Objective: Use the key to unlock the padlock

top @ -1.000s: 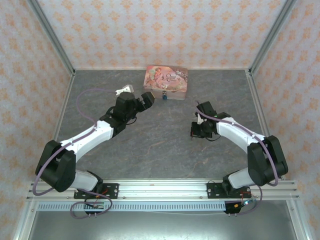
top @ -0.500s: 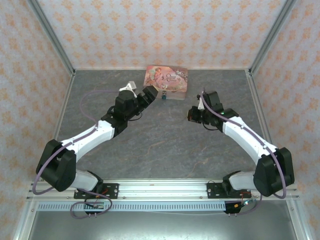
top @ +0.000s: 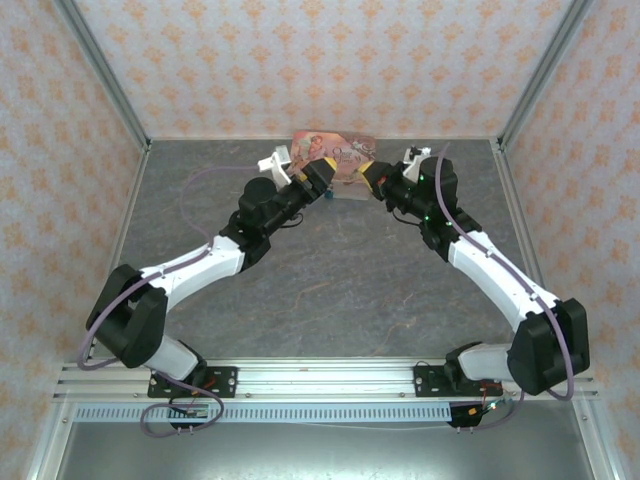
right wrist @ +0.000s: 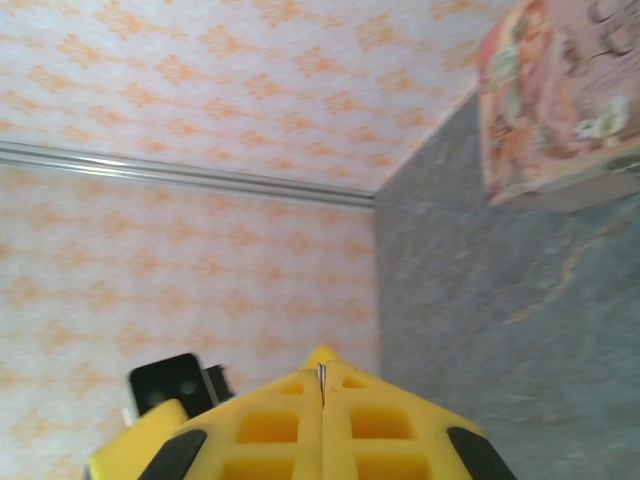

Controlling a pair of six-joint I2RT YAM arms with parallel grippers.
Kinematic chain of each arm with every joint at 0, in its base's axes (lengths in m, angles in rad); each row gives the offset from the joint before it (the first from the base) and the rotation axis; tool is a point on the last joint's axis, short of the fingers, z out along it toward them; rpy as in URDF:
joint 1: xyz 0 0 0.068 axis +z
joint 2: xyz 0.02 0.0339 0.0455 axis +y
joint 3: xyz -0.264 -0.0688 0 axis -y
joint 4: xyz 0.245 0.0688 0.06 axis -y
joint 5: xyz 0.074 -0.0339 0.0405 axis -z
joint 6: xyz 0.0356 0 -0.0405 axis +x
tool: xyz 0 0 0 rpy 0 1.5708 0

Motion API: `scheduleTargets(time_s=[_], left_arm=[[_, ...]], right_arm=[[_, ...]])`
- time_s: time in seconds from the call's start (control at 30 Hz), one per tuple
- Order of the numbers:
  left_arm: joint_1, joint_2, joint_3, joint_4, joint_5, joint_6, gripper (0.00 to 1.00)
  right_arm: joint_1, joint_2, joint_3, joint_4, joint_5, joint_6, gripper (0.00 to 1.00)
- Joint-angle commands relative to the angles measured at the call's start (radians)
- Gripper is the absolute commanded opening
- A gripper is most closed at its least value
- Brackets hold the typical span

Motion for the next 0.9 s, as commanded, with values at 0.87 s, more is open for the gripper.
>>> scheduleTargets(time_s=[0.87], left_arm=[[-0.068, 0.121, 0.133, 0.119, 0.017, -0.036, 0.40]], right_arm=[[-0.001, -0.007, -0.021, 0.103, -0.032, 0.162, 0.00]])
